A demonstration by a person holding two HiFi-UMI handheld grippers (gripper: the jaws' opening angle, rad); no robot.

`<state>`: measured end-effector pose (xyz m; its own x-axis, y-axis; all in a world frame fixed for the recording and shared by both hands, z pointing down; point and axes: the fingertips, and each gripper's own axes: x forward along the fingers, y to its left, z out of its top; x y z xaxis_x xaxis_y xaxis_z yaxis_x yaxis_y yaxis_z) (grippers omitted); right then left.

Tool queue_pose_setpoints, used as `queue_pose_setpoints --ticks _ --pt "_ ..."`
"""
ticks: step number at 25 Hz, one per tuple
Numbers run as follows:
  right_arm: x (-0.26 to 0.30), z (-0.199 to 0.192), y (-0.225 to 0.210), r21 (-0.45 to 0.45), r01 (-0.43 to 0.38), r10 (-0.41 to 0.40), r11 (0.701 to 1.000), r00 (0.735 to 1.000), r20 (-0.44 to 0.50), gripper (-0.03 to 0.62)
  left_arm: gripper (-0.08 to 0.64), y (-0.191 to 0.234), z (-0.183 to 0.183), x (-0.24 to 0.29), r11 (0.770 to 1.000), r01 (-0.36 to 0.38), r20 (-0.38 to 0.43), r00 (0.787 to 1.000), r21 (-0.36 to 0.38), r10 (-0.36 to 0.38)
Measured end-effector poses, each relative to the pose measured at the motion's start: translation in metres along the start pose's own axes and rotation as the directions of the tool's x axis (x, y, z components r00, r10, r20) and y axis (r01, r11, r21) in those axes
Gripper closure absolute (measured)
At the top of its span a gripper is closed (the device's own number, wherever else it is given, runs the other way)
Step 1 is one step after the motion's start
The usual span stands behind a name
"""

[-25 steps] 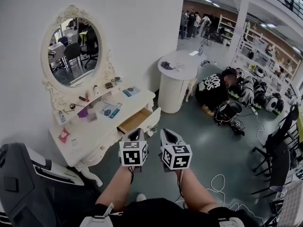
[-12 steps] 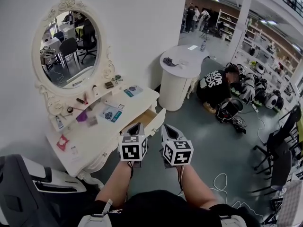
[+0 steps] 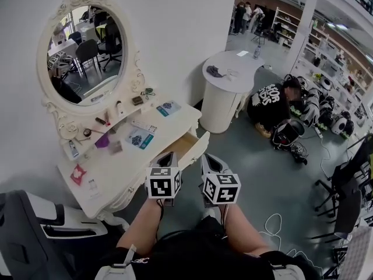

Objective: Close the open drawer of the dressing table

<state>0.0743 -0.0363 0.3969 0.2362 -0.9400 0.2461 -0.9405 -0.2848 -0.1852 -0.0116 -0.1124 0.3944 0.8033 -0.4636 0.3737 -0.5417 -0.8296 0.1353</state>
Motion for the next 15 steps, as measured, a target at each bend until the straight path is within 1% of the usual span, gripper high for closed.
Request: queue_pose_setpoints --ticks 4,9,13,15 --pt "0.020 -0.001 -0.009 0.000 -0.018 0.018 1.000 1.000 -0.002 0.583 0.552 0.011 0.002 0.015 1.000 -0.022 0.007 1.000 0.001 0.022" --pt "0.046 -0.001 -0.034 0.012 -0.025 0.025 1.000 1.000 -0.005 0.583 0.552 0.017 0.000 0.045 0.999 -0.052 -0.019 0.998 0.006 0.052" --pt "0.062 0.005 -0.058 -0.041 -0.020 0.021 0.999 1.000 0.024 0.583 0.552 0.015 0.006 0.074 0.997 -0.070 -0.024 0.997 0.007 0.071" --pt "0.072 0.003 -0.073 -0.046 -0.016 0.017 0.999 1.000 0.014 0.583 0.552 0.013 0.005 0.089 0.997 -0.076 -0.033 0.997 -0.001 0.076"
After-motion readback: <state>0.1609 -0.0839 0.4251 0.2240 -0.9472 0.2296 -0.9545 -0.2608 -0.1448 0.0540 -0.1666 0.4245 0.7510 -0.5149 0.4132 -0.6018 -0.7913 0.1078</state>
